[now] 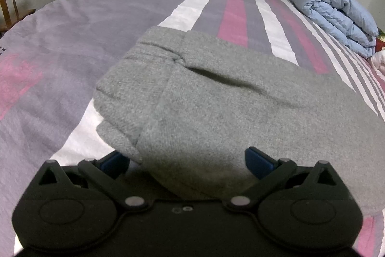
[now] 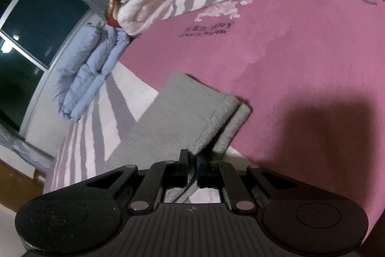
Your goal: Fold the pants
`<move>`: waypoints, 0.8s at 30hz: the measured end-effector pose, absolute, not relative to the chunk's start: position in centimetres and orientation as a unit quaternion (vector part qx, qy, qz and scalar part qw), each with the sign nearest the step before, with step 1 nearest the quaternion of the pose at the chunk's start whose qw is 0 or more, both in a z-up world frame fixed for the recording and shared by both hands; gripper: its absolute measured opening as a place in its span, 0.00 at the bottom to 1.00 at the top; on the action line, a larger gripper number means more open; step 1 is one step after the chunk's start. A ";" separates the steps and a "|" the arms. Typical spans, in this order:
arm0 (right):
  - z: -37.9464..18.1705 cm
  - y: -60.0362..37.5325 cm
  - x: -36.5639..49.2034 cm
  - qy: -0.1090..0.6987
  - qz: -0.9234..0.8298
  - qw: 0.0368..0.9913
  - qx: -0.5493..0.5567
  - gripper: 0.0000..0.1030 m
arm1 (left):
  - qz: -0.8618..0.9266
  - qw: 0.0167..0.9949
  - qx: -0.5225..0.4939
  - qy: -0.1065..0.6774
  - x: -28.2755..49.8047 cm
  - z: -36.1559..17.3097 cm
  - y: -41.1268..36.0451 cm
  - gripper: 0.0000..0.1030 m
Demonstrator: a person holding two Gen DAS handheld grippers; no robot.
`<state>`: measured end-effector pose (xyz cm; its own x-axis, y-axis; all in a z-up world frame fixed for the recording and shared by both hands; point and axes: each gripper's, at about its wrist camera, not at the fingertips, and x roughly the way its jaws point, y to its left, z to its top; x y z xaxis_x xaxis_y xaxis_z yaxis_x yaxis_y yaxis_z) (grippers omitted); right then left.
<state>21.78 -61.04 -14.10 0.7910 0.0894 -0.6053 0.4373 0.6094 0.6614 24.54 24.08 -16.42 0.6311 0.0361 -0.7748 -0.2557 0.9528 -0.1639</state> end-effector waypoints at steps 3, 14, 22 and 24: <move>-13.7 -61.8 21.2 0.304 -0.104 0.845 0.428 0.09 | 0.083 0.895 -0.130 0.419 24.5 -16.5 24.0 0.94; -12.0 -61.4 18.9 0.308 -0.109 0.869 0.371 0.09 | 0.102 0.897 -0.118 0.413 23.8 -15.3 24.1 0.94; -10.1 -58.1 18.3 0.298 -0.070 0.888 0.343 0.16 | 0.130 0.893 -0.218 0.371 21.5 -11.9 29.2 0.80; -10.0 -57.4 18.5 0.295 -0.063 0.888 0.346 0.42 | 0.107 0.883 -0.261 0.374 21.4 -12.0 30.0 0.64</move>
<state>18.55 -57.40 -10.01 0.8181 0.0918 -0.5676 0.3164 0.7523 0.5778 21.43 29.96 -11.96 0.6966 -0.0058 -0.7174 -0.3853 0.8405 -0.3810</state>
